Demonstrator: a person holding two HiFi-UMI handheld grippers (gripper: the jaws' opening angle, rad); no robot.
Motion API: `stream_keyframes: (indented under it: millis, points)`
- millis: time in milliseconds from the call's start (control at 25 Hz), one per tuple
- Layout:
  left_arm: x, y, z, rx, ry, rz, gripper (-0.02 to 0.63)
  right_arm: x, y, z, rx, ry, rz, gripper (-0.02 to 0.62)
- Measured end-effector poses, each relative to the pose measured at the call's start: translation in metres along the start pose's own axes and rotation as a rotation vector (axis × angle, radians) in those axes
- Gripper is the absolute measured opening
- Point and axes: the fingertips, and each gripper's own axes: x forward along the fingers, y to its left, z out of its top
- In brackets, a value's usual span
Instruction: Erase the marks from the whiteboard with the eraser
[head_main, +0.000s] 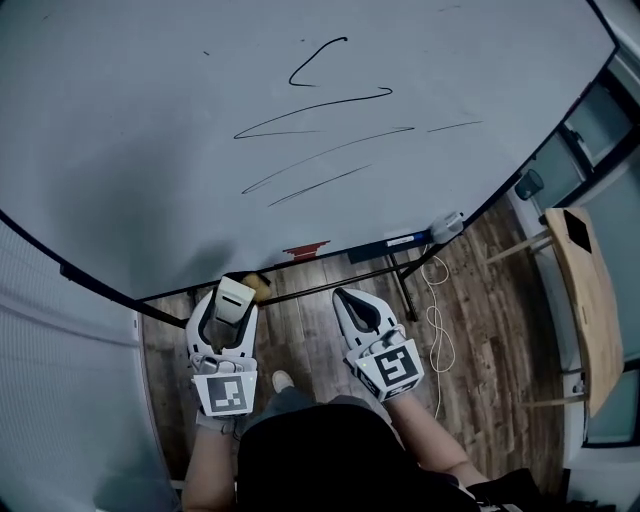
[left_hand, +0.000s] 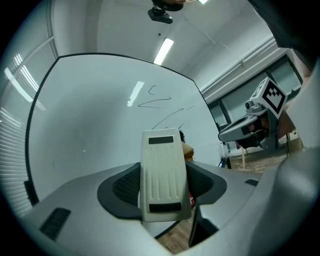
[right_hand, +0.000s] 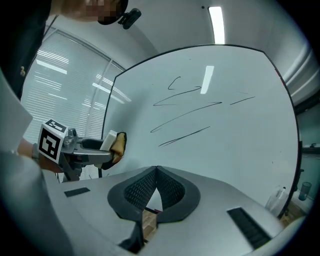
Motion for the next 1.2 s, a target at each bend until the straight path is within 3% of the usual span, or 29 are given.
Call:
stream_keyframes:
  millis: [320,520,640,1000,1200]
  points:
    - [0.069,0.006,-0.011,0.132,0.008,-0.014,0.276,0.032,-0.036,-0.005,0.034,0.032,-0.085,0.028]
    - [0.104,0.002,-0.017,0.153,0.015,0.019,0.276,0.037,-0.064,-0.004,0.048,0.027,-0.088,0.028]
    - [0.123,0.000,-0.020,0.137,0.018,0.054,0.276,0.038,-0.079,-0.002,0.029,0.000,-0.056,0.028]
    - [0.153,-0.001,-0.013,0.225,0.028,0.204,0.274,0.038,-0.121,-0.016,0.034,0.039,-0.026,0.028]
    - [0.160,-0.003,-0.010,0.177,0.055,0.300,0.275,0.040,-0.130,-0.021,0.027,0.046,0.001,0.028]
